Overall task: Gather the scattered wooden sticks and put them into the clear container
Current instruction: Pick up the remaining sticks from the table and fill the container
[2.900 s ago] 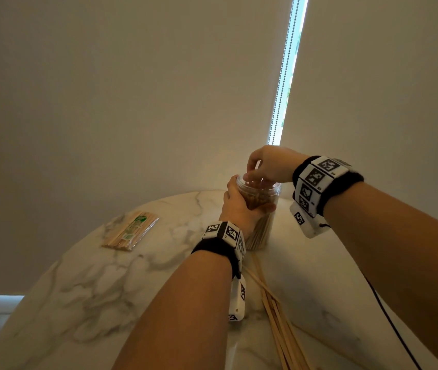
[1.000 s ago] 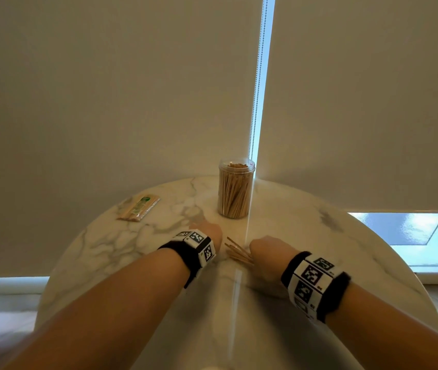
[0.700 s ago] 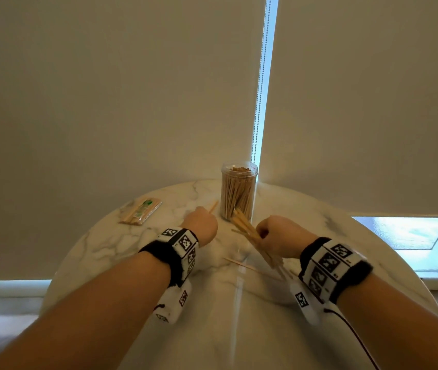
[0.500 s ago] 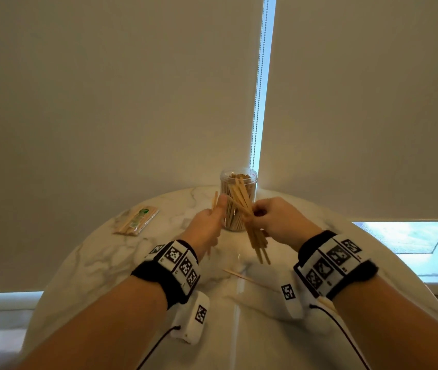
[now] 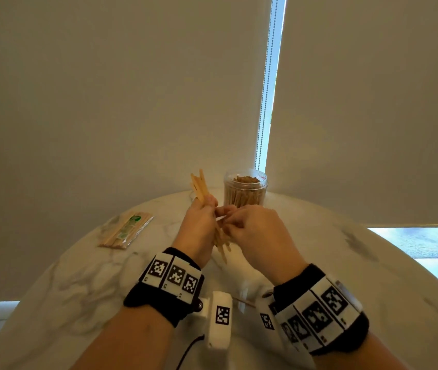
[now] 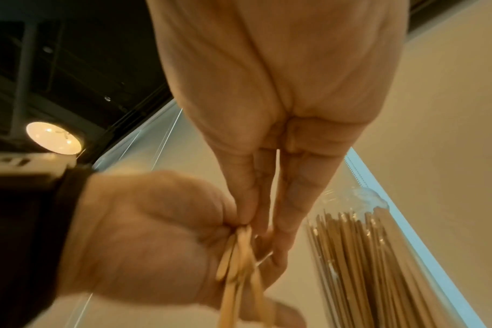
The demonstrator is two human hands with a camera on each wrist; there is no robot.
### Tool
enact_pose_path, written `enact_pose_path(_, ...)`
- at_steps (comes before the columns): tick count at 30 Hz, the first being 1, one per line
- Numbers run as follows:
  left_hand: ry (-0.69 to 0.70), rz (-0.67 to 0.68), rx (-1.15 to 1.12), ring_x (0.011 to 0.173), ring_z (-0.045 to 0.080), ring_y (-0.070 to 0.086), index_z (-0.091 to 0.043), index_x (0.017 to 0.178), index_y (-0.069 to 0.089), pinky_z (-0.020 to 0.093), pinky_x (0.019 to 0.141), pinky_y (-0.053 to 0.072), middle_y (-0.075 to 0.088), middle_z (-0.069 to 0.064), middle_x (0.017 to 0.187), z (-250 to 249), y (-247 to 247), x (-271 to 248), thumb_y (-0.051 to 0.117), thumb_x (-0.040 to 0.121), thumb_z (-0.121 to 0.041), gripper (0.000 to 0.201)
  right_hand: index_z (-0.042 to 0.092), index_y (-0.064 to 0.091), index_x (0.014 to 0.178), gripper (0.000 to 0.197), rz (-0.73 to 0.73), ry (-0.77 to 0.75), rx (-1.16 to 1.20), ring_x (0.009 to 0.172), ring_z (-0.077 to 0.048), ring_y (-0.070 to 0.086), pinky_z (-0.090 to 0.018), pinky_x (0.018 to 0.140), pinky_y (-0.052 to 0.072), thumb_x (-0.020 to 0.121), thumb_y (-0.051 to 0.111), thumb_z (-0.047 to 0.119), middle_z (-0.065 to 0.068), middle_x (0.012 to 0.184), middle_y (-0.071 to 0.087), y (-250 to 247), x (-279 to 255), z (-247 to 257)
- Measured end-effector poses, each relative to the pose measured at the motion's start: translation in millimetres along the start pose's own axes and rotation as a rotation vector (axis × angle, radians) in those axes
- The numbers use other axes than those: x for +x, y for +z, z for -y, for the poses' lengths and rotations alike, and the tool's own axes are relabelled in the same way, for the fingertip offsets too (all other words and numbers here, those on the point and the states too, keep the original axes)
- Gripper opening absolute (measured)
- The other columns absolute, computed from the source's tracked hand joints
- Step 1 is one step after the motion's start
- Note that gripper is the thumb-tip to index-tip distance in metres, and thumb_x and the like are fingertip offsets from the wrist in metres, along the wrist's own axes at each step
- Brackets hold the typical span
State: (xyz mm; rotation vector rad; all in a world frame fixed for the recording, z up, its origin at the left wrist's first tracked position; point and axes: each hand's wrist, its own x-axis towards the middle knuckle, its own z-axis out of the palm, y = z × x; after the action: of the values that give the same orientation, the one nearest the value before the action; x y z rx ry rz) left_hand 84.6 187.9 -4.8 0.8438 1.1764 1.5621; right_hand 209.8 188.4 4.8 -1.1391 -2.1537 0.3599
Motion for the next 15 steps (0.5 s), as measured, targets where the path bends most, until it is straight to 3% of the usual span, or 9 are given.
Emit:
enact_pose_path(2,0.039,0.029,0.038,0.058,0.016,0.06,-0.014,0.1,0.05,0.04,0.062,0.058,0.061,0.01,0.074,5,-8,6,0.038,0.108,-0.034,0.025,0.025,0.077,0.085,0.021,-0.062,0.053,0.025,0.07,-0.003,0.063,-0.015,0.06,0.044,0.095,0.062,0.036,0.011,0.075,0.07,-9,4,-7)
enact_pose_path(5,0.126,0.151,0.21,0.045,0.007,0.035,-0.024,0.08,0.056,0.023,0.044,0.035,0.041,-0.007,0.058,5,-15,6,0.053,0.1,-0.046,0.03,0.026,0.071,0.096,0.026,-0.189,0.095,0.2,0.08,-0.01,0.067,-0.027,0.069,0.053,0.097,0.054,0.045,0.008,0.084,0.071,-21,12,-15)
enact_pose_path(7,0.126,0.318,0.392,0.045,0.007,0.033,-0.023,0.078,0.062,0.022,0.044,0.031,0.042,-0.01,0.054,1,-12,-1,0.06,0.095,-0.05,0.032,0.026,0.064,0.118,0.031,-0.254,0.126,0.273,0.092,-0.006,0.064,-0.016,0.072,0.048,0.102,0.047,0.046,0.01,0.103,0.069,-31,14,-15)
enact_pose_path(9,0.139,0.474,0.65,0.047,0.008,0.038,-0.01,0.088,0.065,0.023,0.048,0.036,0.048,-0.01,0.056,-2,-5,-10,0.063,0.094,-0.047,0.038,0.026,0.058,0.126,0.034,-0.301,0.103,0.255,0.095,-0.003,0.059,-0.007,0.067,0.038,0.104,0.042,0.047,0.012,0.109,0.064,-43,13,-13)
enact_pose_path(11,0.239,0.544,0.914,0.052,0.008,0.047,-0.013,0.08,0.062,0.026,0.056,0.041,0.052,-0.007,0.061,-1,6,-15,0.065,0.093,-0.045,0.035,0.026,0.062,0.103,0.03,-0.318,-0.003,0.084,0.084,-0.008,0.057,-0.012,0.061,0.035,0.105,0.04,0.046,0.009,0.094,0.062,-50,11,-13)
enact_pose_path(13,0.369,0.494,1.112,0.063,0.01,0.056,-0.018,0.076,0.056,0.025,0.061,0.046,0.057,-0.009,0.065,-3,15,-18,0.068,0.091,-0.038,0.028,0.026,0.057,0.077,0.039,-0.197,-0.053,-0.256,0.069,-0.017,0.055,-0.025,0.056,0.034,0.103,0.038,0.046,0.003,0.075,0.059,-45,6,-14)
enact_pose_path(15,0.441,0.45,1.213,0.069,0.009,0.057,-0.026,0.083,0.054,0.015,0.06,0.042,0.055,-0.014,0.069,-7,20,-20,0.071,0.09,-0.028,0.019,0.022,0.062,0.079,0.047,-0.111,-0.027,-0.536,0.065,-0.021,0.054,-0.029,0.058,0.034,0.103,0.03,0.046,-0.002,0.073,0.061,-34,2,-15)
